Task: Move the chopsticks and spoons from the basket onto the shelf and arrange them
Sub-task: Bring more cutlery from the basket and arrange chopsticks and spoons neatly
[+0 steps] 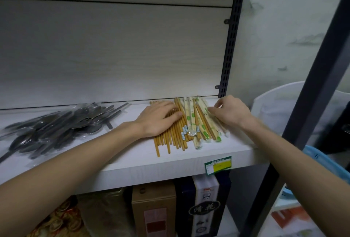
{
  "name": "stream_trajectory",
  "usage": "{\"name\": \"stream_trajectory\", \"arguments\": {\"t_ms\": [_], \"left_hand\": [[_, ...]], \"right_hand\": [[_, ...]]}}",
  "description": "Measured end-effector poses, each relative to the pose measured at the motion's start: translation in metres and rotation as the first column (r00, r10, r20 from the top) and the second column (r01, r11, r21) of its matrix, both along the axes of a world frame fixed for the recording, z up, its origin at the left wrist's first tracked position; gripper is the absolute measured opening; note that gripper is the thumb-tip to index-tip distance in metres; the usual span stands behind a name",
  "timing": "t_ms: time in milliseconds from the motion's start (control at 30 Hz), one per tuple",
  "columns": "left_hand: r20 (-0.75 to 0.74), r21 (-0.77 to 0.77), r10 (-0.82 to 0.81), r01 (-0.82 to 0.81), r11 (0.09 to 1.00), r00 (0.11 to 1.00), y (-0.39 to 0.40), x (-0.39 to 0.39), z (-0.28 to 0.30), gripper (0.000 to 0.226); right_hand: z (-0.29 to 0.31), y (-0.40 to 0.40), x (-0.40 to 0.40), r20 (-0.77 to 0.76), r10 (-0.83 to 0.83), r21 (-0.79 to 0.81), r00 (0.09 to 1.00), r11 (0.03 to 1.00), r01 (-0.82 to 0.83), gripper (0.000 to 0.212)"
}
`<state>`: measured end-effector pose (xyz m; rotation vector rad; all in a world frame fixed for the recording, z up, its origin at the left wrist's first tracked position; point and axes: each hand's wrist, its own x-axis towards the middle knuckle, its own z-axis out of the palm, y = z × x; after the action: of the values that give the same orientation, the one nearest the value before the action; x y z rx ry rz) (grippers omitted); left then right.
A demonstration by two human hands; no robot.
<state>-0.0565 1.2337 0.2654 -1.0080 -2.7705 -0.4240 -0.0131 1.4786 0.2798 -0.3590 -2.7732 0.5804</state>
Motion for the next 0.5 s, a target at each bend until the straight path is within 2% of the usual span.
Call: {"name": "stream_trajectory", "arguments": {"t_ms": [67,167,333,500], "left_hand": [[0.015,-0.026,-0.039,0.04,0.999,0.999,0.005,0.002,0.002,0.058],[0.032,-0.075,-0.078,0.08,0.994,0.996,0.012,0.004,0.001,0.059],[0.0,-0.043,-0.069,0.069,0.997,0.998,0.013,0.001,-0.002,0.056],[0.008,-0.078,-0.054,0.054,0.995,0.999,0.012,0.0,-0.002,0.057]], "right_hand": [[0.002,-0.002,-0.001,-0.041,0.016,0.021,0.999,1.0,-0.015,0.039],[0.005,-0.01,-0.003,-0.001,0.08,0.006,0.997,0.997,-0.08,0.033],[0.004,-0.026,-0.011,-0.078,0.179,-0.019,0.981,0.983,-0.181,0.031],[0.012,-0.038,-0.022,0.018,0.213,0.038,0.977,0.976,-0.213,0.046]]}}
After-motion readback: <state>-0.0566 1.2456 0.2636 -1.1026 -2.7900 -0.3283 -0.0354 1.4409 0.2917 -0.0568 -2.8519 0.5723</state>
